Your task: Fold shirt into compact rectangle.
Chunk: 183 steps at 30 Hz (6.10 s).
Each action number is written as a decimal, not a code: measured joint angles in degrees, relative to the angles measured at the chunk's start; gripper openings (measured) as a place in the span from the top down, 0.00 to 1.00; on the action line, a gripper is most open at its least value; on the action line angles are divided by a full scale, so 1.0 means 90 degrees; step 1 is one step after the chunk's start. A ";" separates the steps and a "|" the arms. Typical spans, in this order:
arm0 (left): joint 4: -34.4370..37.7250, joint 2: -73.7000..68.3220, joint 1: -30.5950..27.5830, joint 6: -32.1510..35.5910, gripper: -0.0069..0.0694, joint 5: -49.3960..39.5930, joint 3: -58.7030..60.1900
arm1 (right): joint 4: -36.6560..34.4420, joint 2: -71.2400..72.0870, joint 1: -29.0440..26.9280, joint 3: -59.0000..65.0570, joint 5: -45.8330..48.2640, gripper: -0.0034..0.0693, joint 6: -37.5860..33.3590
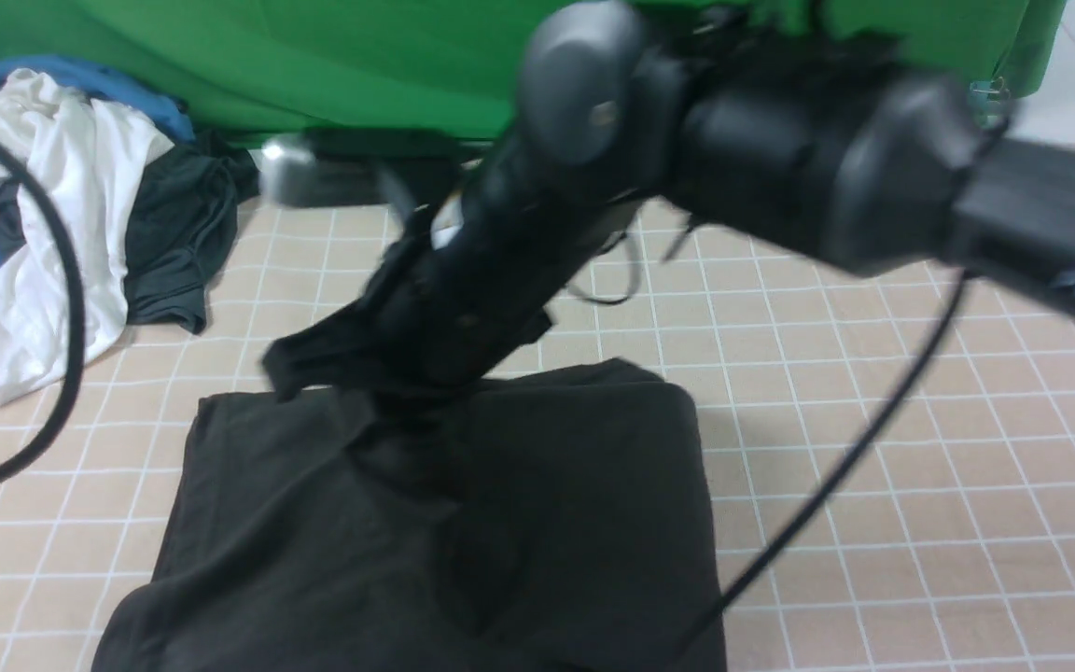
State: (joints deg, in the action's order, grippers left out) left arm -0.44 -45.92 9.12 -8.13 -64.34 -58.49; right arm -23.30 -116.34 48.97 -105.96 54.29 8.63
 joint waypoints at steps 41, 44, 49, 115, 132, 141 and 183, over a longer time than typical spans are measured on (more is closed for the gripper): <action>0.1447 -0.1311 0.0000 0.0338 0.88 0.0717 0.0543 | 0.1100 -0.0018 -0.1522 -0.1782 0.1677 0.90 -0.0959; 0.1592 -0.1738 0.0000 0.0449 0.88 0.1057 0.0997 | 0.1119 0.0147 -0.1732 -0.1296 0.1698 0.90 -0.0959; 0.1612 -0.2436 0.0000 0.0466 0.88 0.1876 0.2147 | 0.1177 0.0163 -0.2138 -0.0347 0.1728 0.80 -0.0959; 0.1226 0.0055 0.0000 0.0004 0.88 0.1589 0.2311 | 0.2034 0.2338 -0.3833 -0.0249 0.1468 0.90 -0.1150; 0.1206 0.2254 0.0000 0.0479 0.88 0.1609 0.2311 | 0.2054 0.9608 -0.3833 0.6959 -0.4676 0.90 -0.1790; 0.1155 0.2326 0.0000 0.0519 0.88 0.1592 0.2311 | 0.2054 1.1918 -0.3833 0.9252 -0.6470 0.82 -0.1948; 0.1005 0.5102 -0.1014 0.2240 0.88 0.5572 0.6539 | 0.2054 1.2137 -0.3833 0.9407 -0.6530 0.62 -0.1983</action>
State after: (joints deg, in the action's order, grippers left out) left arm 8.61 0.00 0.00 12.03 -14.20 0.36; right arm -4.82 -7.10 14.47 -21.29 -4.48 -9.21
